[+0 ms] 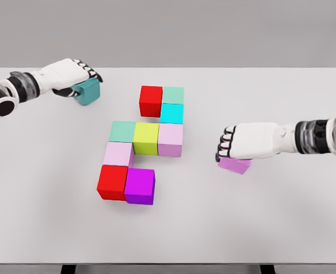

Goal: Assemble the squares on the desktop into the number 2

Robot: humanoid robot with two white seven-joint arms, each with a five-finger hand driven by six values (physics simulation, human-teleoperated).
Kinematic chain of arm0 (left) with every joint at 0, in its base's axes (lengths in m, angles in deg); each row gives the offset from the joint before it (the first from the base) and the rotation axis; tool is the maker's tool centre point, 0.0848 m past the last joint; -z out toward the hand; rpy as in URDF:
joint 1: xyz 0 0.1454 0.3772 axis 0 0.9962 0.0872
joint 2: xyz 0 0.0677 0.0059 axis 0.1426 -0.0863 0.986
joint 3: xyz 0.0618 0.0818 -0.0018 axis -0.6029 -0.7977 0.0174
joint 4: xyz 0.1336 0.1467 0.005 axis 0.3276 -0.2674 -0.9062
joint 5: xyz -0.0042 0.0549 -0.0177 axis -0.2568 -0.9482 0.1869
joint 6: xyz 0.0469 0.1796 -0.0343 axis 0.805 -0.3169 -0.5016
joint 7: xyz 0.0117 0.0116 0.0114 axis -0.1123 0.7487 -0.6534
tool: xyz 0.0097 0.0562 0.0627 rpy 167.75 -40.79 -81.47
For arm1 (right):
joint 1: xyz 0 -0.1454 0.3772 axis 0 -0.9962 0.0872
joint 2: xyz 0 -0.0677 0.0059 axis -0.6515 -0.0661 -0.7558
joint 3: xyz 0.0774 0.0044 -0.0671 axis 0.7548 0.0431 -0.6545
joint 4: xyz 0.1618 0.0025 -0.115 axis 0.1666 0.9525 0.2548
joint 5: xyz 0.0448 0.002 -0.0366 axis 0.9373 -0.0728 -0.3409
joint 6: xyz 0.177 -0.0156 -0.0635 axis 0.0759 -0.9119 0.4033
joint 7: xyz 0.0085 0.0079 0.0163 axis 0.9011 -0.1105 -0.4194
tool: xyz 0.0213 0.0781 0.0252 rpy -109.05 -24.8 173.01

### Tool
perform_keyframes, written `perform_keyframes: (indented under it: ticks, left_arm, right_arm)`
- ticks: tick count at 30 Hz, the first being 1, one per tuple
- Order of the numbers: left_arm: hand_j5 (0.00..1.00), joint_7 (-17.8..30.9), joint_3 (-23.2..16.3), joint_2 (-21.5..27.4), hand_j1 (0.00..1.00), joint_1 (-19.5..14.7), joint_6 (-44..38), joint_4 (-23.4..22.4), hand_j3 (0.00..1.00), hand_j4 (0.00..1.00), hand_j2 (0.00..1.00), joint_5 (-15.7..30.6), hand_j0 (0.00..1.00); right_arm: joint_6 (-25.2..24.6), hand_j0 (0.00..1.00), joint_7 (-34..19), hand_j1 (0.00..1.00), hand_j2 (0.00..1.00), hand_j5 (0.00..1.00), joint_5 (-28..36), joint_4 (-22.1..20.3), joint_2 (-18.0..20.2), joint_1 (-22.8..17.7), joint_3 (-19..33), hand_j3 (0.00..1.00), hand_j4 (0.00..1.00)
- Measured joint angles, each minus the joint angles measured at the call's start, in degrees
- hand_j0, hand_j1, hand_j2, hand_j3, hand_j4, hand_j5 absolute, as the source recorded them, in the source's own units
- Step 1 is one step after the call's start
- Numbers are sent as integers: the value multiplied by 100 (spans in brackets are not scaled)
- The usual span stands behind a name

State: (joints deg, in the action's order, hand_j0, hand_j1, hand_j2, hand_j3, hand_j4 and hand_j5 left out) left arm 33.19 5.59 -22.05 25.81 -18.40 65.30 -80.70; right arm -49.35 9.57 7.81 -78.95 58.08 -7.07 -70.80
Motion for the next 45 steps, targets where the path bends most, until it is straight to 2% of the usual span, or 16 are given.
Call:
perform_keyframes:
  ticks: [6,8,11,17,22,24,25,27,37,41,45]
  left_arm:
    - [81,-2,12,74,81,0,0,4,81,81,81,12,81]
    - [85,-4,20,122,85,0,0,-4,85,85,85,15,85]
    - [100,-10,27,207,100,0,0,-9,100,100,100,21,100]
    - [100,-24,29,544,100,26,0,-44,100,100,100,204,100]
    - [100,-4,7,597,100,44,0,-264,100,100,100,217,100]
    - [99,-1,2,601,99,35,0,-306,99,99,99,204,99]
    - [99,0,-1,600,99,35,0,-330,99,99,99,200,99]
    - [99,2,-5,597,99,44,0,-364,99,99,99,190,99]
    - [97,53,-35,593,97,97,0,-391,97,97,97,172,97]
    - [97,58,-59,591,97,97,0,-389,97,97,97,174,97]
    - [97,61,-93,586,97,97,0,-363,97,97,97,182,97]
  right_arm:
    - [0,48,0,48,48,48,37,-22,-237,-9,-180,48,48]
    - [0,48,-1,48,48,48,52,-26,-329,-9,-224,48,48]
    - [0,48,-1,48,48,48,105,-30,-460,-9,-288,48,48]
    - [0,48,-1,48,48,48,219,-33,-666,0,-409,48,48]
    - [-1,48,0,48,48,48,246,-33,-772,9,-522,48,48]
    - [-2,55,0,55,55,55,246,-33,-787,9,-537,55,55]
    - [-4,74,0,74,74,74,250,-34,-784,9,-541,74,74]
    - [-7,92,-1,92,92,92,253,-34,-758,9,-546,92,92]
    - [-10,98,-1,98,98,98,266,-34,-715,18,-521,98,98]
    - [-11,98,-1,98,98,98,789,-33,-460,97,-306,98,98]
    - [-16,96,0,96,96,96,1665,-25,388,527,-154,96,96]
